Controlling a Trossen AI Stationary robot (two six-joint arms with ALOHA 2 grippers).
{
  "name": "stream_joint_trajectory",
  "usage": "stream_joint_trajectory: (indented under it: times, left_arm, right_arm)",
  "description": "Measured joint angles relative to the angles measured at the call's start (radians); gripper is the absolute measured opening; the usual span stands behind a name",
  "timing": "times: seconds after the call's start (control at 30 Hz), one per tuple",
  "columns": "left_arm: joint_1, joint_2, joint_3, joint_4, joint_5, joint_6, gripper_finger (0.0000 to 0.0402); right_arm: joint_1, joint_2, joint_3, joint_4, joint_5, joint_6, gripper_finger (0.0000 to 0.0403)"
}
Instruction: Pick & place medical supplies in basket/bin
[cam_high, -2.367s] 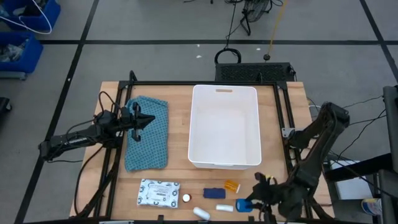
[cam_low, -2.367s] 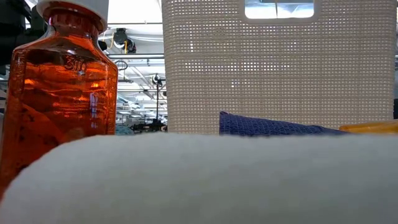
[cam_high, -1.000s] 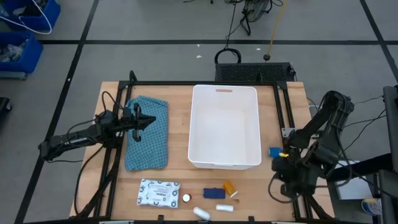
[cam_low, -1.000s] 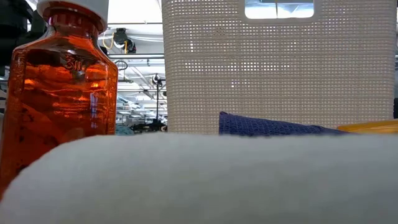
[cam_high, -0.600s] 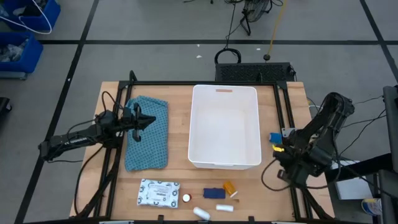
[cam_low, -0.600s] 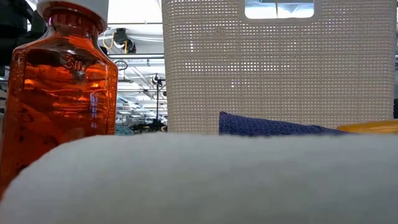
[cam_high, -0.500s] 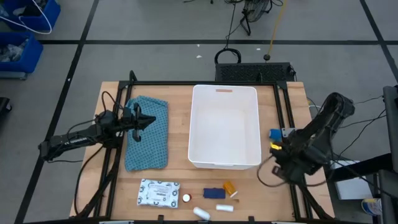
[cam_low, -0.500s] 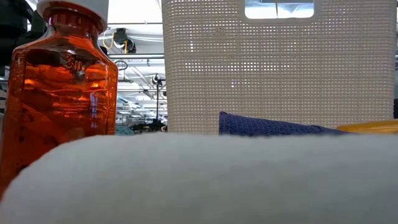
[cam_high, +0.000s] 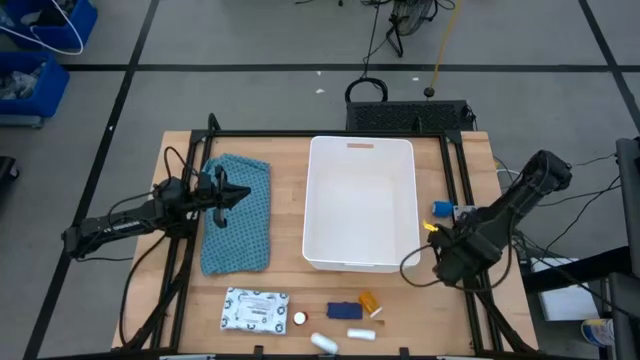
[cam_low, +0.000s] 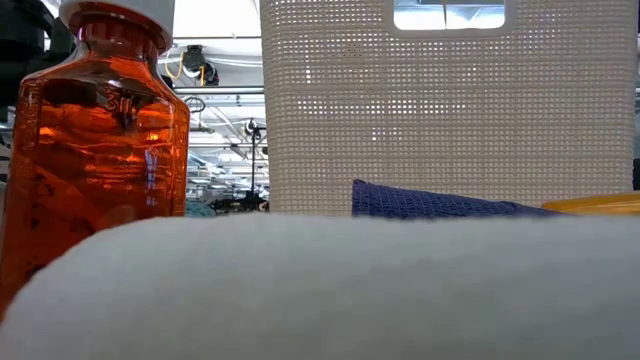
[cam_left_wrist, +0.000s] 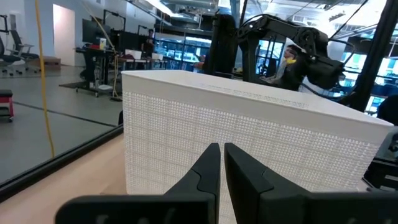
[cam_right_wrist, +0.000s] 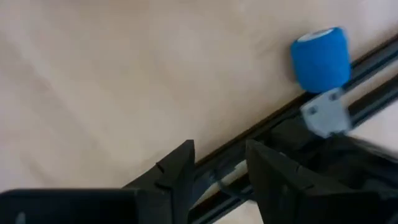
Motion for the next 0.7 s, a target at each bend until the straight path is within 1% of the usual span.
stream_joint_trajectory:
  times: [0.07,0.17,0.27,0.37,0.47,0.53,0.7]
  left_arm:
    - [0.0,0.0,0.0,-0.004,0.0,-0.005,0.0026]
    - [0.0,0.0,0.0,-0.009,0.0,-0.007,0.0026]
    - [0.0,0.0,0.0,-0.009,0.0,-0.008,0.0026]
    - [0.0,0.0,0.0,-0.009,0.0,-0.009,0.0026]
    - [0.0,0.0,0.0,-0.008,0.0,-0.01,0.0026]
    - [0.0,0.0,0.0,-0.008,0.001,-0.017,0.0026]
    - [0.0,0.0,0.0,-0.008,0.001,-0.023,0.0026]
  right_arm:
    - [0.024,-0.003,0.0,0.068,-0.045,-0.018,0.0136]
    - [0.054,-0.002,0.0,0.25,-0.062,-0.034,0.0134]
    - [0.074,0.024,0.0,0.459,-0.011,-0.078,0.0127]
    - [0.081,0.091,0.0,0.642,0.034,-0.172,0.0114]
    - [0.061,0.177,0.0,0.794,0.024,-0.233,0.0108]
    - [0.048,0.234,0.001,0.856,-0.001,-0.258,0.0111]
    - [0.059,0.335,0.051,0.864,-0.016,-0.269,0.0124]
